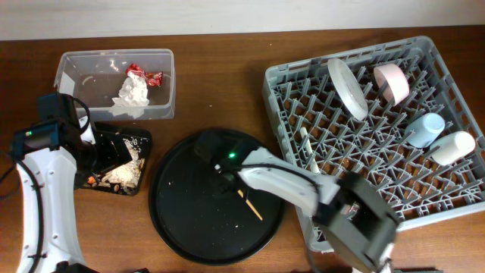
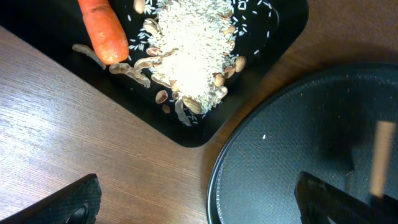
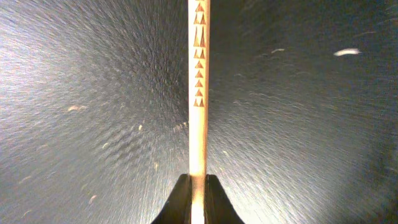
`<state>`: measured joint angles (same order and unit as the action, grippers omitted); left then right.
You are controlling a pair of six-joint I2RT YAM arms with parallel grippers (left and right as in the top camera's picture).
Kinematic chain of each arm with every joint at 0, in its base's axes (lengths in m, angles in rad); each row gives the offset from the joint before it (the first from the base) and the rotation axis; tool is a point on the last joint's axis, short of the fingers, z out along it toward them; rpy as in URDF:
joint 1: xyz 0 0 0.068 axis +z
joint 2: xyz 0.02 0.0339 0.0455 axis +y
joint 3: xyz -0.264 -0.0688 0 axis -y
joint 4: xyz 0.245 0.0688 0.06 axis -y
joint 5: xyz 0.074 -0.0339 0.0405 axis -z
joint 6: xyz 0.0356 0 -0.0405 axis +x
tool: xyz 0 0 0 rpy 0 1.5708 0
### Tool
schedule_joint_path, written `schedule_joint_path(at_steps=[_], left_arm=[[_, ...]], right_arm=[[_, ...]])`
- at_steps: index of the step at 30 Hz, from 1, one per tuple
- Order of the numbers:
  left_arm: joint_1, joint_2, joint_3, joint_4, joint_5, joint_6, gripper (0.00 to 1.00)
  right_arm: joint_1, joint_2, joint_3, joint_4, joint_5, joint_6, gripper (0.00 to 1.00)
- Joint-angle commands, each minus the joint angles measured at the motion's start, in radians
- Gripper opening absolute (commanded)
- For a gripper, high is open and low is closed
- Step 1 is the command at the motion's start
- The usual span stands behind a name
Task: Sort waste into correct bins and load items into the dishwasher rack
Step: 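Grasp the wooden chopstick with the right gripper and place it in the rack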
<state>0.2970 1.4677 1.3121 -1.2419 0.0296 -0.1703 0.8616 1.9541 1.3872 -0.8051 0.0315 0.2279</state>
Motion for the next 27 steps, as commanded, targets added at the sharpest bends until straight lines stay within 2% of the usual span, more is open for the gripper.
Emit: schedule_joint_path(at_steps=[1, 4, 6, 9, 17, 20, 21, 24, 27], left_arm=[[0.003, -0.014, -0.005, -0.001, 0.008, -0.009, 0.99], [0.003, -0.014, -0.005, -0.001, 0.008, -0.009, 0.99], [0.003, -0.014, -0.005, -0.001, 0.008, -0.009, 0.99], [0.003, -0.014, -0.005, -0.003, 0.009, -0.009, 0.99], [0.003, -0.014, -0.005, -0.004, 0.008, -0.009, 0.99], [0.003, -0.014, -0.005, -0.004, 0.008, -0.009, 0.99], [0.003, -0.014, -0.005, -0.004, 0.008, -0.009, 0.99], [0.003, -0.014, -0.005, -0.004, 0.008, -0.009, 0.99], [-0.014, -0.014, -0.005, 0.006, 0.043, -0.008, 0.99]], right_arm=[[-0.094, -0.237, 0.006, -0.069, 0.066, -0.003, 0.04], [-0.311, -0.449, 0.006, -0.205, 0.12, -0.054, 0.04], [-0.453, -0.452, 0.005, -0.269, 0.119, -0.144, 0.04], [-0.578, -0.383, 0.003, -0.298, 0.119, -0.172, 0.04], [-0.594, -0.212, 0.003, -0.284, 0.111, -0.172, 0.06], [-0.594, -0.208, 0.003, -0.279, 0.108, -0.172, 0.15], [-0.594, -0.208, 0.003, -0.279, 0.108, -0.172, 0.28], [-0.594, -0.208, 0.003, -0.279, 0.107, -0.167, 0.34], [-0.602, -0.288, 0.005, -0.252, 0.031, -0.138, 0.39]])
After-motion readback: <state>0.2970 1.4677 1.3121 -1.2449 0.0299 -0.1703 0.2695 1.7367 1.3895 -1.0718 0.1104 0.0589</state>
